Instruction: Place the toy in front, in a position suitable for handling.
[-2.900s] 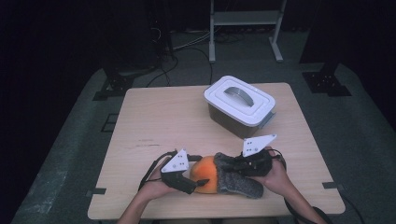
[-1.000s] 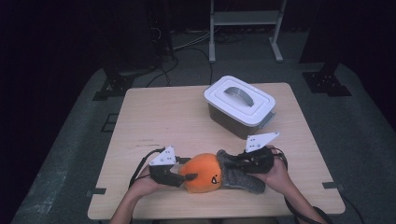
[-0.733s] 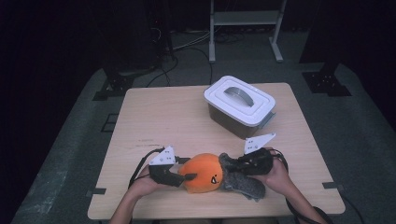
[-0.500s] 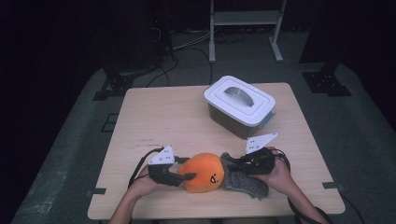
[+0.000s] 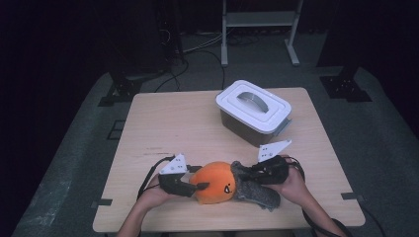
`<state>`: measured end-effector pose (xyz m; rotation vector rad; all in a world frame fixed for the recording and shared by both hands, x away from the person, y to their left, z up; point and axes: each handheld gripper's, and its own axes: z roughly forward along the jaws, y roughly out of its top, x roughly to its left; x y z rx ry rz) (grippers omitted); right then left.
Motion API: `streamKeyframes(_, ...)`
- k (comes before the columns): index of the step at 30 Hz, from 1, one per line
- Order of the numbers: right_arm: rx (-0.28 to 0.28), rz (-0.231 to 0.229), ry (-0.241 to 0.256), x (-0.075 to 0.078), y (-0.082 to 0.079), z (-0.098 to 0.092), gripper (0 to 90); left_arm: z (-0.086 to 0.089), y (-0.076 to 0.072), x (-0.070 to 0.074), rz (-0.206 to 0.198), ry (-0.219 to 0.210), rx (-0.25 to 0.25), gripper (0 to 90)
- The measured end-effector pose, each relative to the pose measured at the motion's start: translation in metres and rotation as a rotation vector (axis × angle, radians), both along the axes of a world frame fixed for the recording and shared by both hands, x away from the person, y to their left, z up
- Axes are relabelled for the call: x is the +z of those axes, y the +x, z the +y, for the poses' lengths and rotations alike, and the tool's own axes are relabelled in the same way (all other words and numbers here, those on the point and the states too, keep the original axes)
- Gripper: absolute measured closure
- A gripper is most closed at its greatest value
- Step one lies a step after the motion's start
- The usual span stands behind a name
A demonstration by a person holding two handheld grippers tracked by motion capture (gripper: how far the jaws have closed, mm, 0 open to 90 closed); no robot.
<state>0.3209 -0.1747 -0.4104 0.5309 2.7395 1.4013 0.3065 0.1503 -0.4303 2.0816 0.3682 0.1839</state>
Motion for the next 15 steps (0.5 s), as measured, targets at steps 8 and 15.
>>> streamKeyframes(8,0.034,-0.062,0.072,0.018,-0.009,0.011,76.5,-0.009,-0.006,0.003,-0.032,0.017,-0.025,39.5)
streamKeyframes(15,0.008,-0.022,0.015,0.005,-0.003,0.004,76.5,-0.011,-0.007,0.004,-0.035,0.019,-0.032,39.4)
